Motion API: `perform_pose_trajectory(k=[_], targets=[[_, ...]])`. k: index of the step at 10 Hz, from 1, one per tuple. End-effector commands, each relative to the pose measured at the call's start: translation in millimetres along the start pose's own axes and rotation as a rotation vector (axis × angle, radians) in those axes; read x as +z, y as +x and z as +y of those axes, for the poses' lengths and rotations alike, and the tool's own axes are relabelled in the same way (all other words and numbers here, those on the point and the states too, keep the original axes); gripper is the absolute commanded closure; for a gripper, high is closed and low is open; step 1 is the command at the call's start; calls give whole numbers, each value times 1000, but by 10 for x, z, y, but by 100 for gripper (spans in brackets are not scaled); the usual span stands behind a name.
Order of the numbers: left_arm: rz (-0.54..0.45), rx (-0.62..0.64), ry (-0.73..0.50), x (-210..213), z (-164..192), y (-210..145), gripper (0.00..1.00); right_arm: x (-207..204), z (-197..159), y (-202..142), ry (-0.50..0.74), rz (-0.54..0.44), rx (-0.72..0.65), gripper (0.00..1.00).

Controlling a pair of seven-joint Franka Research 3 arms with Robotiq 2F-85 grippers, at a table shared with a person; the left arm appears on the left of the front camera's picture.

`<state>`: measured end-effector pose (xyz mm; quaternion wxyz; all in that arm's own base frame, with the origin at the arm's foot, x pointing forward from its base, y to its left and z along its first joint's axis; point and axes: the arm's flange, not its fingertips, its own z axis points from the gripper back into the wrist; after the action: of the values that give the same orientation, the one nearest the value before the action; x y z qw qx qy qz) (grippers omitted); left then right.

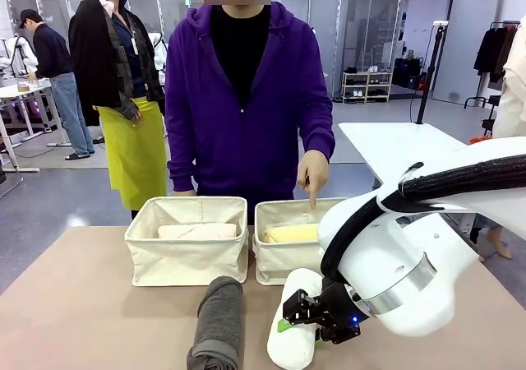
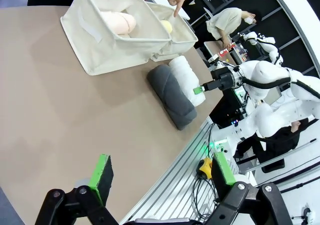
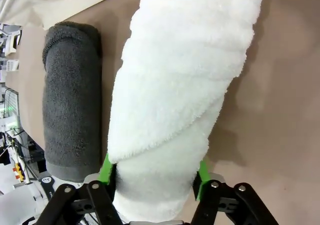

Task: Divide the towels into two baskets.
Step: Pick up one hotel-folded towel from the bottom of the table and place it in the Fabric basket indicated by the person.

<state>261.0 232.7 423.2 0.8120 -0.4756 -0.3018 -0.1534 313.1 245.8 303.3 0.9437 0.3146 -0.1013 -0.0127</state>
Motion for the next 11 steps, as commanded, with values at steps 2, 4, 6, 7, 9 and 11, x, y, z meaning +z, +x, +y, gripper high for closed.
perform_pose_trajectory(k=[2, 4, 6, 7, 9, 11], targets=[[-16, -13, -17, 22, -6, -13, 0, 409, -184, -251, 12, -12, 15, 65], [-16, -13, -17, 22, -6, -13, 0, 697, -128, -260, 1, 17, 82, 90], [-16, -13, -17, 22, -6, -13, 0, 1151, 50, -290, -28, 132, 239, 90], [-16, -13, -17, 22, -6, -13, 0, 1408, 207, -344, -11, 215, 375, 90], [-16, -13, -17, 22, -6, -13, 0, 1690, 463, -402, -206, 336, 533, 90], [-16, -13, -17, 22, -6, -13, 0, 1862, 614, -351, -440, 461, 835, 90]])
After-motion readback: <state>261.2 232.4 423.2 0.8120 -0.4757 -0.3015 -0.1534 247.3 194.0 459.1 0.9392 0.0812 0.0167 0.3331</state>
